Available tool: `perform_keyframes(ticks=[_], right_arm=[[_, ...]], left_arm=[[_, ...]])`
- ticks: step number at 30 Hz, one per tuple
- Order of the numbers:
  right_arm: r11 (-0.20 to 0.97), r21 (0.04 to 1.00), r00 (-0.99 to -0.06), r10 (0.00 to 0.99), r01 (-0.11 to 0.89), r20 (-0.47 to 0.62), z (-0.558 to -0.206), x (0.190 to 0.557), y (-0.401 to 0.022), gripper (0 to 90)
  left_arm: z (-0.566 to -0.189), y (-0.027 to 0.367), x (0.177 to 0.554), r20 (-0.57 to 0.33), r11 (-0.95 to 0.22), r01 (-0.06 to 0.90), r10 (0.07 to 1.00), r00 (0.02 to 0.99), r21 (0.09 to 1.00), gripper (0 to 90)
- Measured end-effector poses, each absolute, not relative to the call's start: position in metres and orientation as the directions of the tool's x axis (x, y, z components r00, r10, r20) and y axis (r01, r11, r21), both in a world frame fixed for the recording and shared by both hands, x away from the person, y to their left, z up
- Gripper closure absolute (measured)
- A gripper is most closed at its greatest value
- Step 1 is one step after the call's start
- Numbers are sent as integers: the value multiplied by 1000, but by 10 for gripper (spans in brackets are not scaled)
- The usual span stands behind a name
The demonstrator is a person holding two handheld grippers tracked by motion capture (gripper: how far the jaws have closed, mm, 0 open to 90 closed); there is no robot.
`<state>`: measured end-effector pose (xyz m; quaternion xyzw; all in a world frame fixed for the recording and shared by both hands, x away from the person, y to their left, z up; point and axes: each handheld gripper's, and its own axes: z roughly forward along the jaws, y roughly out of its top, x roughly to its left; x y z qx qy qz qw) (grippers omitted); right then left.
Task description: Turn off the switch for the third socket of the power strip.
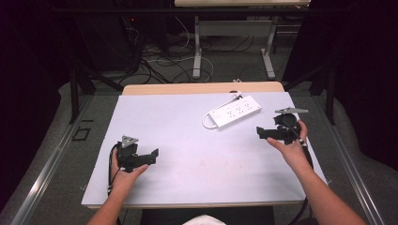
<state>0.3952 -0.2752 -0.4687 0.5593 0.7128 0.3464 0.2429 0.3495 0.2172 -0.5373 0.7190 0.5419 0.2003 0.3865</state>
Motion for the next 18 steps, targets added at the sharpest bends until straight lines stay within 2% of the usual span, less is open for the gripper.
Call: perform_keyframes(ticks=[4, 18], right_arm=[[149, 759, -266, 963, 634, 32, -463, 401, -273, 36], [185, 753, -283, 959, 632, 2, -438, 419, -264, 36]], left_arm=[[-538, 217, 350, -130, -114, 625, 935, 331, 773, 17], [-538, 216, 350, -130, -117, 630, 934, 333, 768, 18]])
